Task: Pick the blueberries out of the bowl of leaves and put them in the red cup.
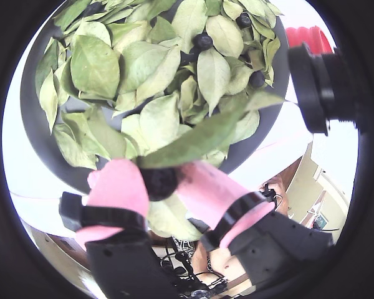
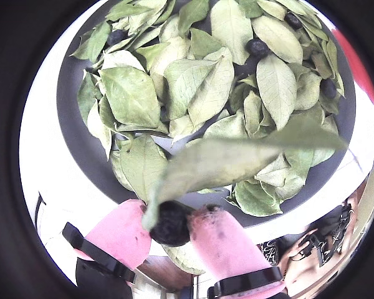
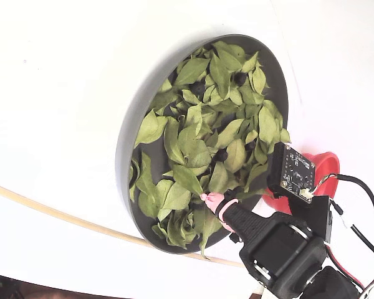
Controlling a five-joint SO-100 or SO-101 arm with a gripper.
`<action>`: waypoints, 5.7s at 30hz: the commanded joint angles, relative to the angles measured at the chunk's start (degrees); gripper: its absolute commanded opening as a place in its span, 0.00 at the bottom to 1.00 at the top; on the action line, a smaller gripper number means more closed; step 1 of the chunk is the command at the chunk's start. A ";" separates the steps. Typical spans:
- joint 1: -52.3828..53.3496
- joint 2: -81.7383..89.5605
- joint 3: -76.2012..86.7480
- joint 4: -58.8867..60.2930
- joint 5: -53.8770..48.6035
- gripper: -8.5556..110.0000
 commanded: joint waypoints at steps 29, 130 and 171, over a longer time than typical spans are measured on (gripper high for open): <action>5.54 15.91 -3.34 8.96 -3.96 0.16; 30.32 -13.18 -31.99 -11.51 -16.79 0.24; 16.61 1.14 -17.14 0.44 -13.45 0.22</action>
